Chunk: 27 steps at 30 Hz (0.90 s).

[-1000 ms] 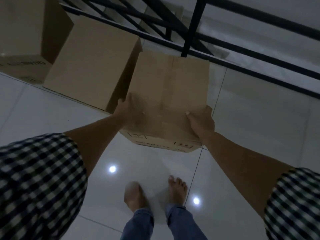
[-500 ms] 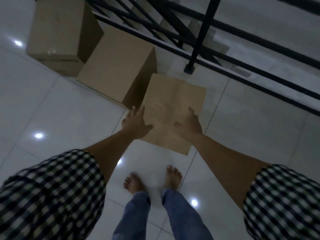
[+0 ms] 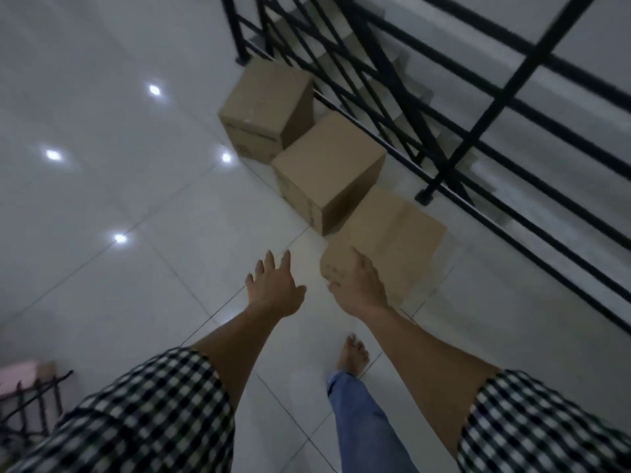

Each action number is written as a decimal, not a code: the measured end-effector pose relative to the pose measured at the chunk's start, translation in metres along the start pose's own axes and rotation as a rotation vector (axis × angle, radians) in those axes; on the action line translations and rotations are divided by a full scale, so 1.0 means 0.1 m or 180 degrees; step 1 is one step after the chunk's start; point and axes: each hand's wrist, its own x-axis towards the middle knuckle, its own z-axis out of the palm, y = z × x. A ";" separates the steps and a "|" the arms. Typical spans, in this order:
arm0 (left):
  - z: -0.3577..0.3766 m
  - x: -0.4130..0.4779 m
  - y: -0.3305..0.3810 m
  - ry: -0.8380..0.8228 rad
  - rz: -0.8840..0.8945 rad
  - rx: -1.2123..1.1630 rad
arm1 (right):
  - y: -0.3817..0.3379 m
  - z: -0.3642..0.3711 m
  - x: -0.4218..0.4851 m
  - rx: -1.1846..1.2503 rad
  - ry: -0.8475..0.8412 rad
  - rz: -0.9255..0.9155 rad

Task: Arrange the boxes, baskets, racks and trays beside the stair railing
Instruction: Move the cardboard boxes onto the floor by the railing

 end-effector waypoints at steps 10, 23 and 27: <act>0.02 -2.08 -2.62 0.0877 -0.1064 -0.0484 | -1.73 1.44 -1.75 -0.0588 -0.0207 -0.1072; 0.62 -4.98 -5.13 0.1438 -0.2876 -0.1213 | -3.69 3.66 -4.50 -0.1274 -0.1217 -0.2861; 0.94 -5.59 -5.60 0.1388 -0.3406 -0.1646 | -4.05 4.22 -5.04 -0.1407 -0.1515 -0.3272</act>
